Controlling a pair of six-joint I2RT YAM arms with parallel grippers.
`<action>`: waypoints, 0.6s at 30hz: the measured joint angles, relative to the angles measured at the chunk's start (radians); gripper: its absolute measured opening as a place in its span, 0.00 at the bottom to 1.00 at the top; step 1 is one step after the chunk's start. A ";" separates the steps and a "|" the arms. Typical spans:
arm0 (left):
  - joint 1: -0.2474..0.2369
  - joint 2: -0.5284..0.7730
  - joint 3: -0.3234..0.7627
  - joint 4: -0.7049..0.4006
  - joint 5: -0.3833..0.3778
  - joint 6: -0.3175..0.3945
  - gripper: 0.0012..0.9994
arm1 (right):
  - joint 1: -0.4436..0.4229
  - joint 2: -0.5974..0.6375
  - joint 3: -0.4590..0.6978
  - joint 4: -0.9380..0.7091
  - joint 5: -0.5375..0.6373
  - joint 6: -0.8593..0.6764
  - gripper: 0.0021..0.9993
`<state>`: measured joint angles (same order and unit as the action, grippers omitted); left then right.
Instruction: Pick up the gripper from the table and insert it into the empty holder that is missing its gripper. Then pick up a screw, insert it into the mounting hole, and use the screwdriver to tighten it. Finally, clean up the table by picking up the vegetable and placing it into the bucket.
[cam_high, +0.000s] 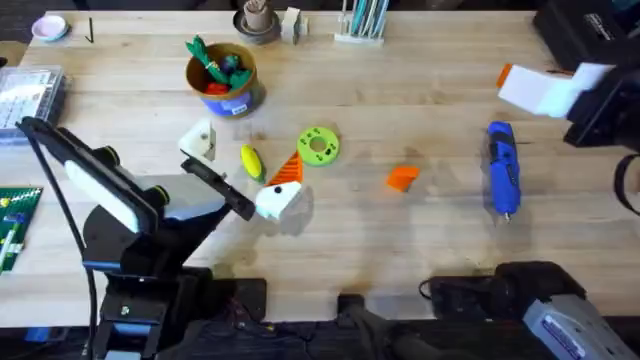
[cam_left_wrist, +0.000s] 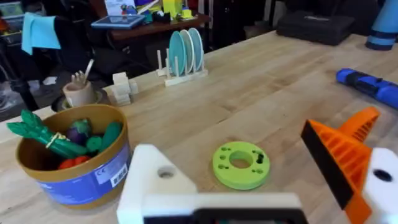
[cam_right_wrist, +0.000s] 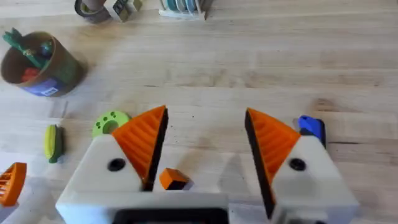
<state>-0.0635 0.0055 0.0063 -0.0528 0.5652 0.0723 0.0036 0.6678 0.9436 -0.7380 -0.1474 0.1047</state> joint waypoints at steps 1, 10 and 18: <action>-0.001 0.000 0.000 0.000 0.009 -0.002 0.99 | 0.000 0.000 0.000 0.000 0.000 0.000 0.78; -0.001 0.000 0.000 0.000 0.040 -0.009 0.99 | 0.000 0.000 0.000 0.000 0.000 0.000 0.78; -0.001 0.000 0.000 0.000 0.042 -0.010 0.99 | 0.000 0.000 0.000 0.000 0.000 0.000 0.78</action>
<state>-0.0643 0.0055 0.0063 -0.0528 0.6069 0.0628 0.0036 0.6676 0.9436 -0.7380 -0.1474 0.1047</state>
